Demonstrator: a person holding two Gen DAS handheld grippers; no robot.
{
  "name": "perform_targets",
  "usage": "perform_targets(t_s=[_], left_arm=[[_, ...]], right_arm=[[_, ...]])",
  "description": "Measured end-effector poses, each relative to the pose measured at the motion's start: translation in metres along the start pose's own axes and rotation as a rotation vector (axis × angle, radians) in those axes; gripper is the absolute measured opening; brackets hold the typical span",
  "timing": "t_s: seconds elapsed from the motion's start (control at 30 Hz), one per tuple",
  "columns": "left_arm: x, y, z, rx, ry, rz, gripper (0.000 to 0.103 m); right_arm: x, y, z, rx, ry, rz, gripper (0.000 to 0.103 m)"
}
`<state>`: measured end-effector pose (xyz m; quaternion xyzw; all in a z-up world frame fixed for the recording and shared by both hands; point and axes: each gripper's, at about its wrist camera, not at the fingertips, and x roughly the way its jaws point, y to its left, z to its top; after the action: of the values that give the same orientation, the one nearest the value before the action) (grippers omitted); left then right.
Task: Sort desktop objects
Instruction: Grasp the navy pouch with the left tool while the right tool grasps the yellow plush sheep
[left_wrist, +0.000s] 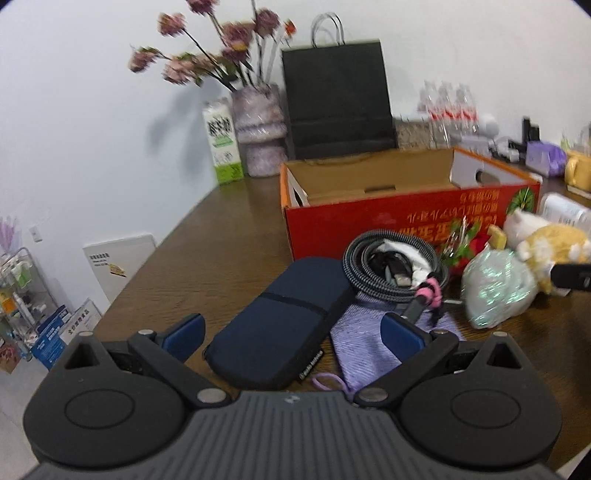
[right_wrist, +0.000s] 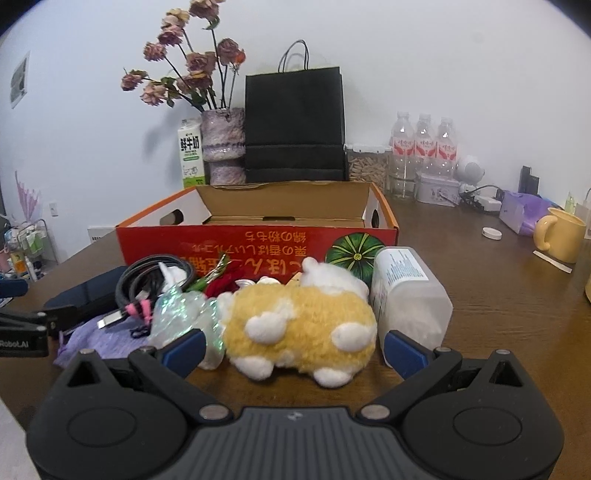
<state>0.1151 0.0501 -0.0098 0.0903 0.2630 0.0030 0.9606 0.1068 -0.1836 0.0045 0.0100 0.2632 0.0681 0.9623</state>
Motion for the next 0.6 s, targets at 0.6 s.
perform_targets(t_s=[0.6], left_arm=[[0.071,0.034,0.015,-0.038,0.144,-0.188,0.09]], right_arm=[[0.039,-0.001,0.005,0.05,0.071,-0.021,0.103]])
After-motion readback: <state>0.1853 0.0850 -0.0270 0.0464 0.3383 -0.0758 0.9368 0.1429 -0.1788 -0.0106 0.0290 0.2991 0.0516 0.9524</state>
